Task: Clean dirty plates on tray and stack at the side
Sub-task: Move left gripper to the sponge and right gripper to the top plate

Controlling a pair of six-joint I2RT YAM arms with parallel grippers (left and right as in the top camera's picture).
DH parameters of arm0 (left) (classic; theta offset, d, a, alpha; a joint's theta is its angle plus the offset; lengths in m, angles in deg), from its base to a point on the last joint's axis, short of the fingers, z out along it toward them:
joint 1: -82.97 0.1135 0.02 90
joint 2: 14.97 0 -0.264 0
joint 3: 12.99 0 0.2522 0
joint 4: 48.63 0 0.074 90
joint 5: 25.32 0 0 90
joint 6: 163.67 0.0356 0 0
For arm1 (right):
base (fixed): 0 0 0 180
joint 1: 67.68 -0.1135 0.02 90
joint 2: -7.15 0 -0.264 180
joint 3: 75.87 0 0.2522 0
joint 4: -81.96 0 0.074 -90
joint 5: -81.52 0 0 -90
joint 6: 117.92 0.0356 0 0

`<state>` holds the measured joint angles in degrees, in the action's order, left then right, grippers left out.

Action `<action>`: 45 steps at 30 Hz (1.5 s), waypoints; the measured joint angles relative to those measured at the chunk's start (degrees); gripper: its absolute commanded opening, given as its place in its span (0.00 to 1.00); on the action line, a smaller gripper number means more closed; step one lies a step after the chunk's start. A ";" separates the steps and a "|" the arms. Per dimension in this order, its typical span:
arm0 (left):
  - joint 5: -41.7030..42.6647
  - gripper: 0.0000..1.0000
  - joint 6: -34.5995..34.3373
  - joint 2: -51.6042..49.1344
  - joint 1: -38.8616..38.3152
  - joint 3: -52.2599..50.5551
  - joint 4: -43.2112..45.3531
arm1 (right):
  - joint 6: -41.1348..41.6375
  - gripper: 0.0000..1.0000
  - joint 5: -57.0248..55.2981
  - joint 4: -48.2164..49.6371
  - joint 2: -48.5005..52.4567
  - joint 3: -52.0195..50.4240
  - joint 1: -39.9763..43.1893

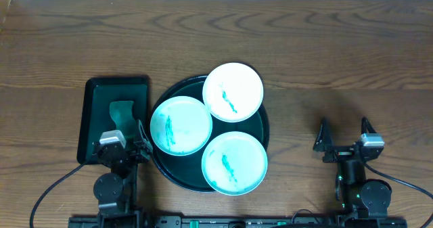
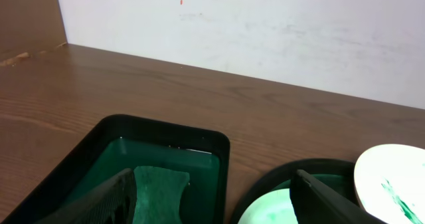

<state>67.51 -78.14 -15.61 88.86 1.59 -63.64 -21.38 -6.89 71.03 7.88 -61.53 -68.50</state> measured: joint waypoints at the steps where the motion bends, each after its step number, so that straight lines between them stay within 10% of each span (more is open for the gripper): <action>1: 0.00 0.74 0.00 0.00 0.00 0.02 -0.02 | -0.33 0.99 0.00 0.00 0.00 0.11 0.00; 28: 0.81 0.74 1.60 -21.92 0.00 16.81 -4.72 | -1.42 0.99 0.11 -6.64 19.54 23.39 0.00; 45: 3.48 0.74 3.63 -51.36 0.00 46.29 -30.47 | -1.60 0.99 3.61 -19.08 35.04 35.80 0.00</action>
<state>70.99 -74.51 -66.98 88.86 47.89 -94.11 -22.97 -3.29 51.95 42.91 -25.73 -68.50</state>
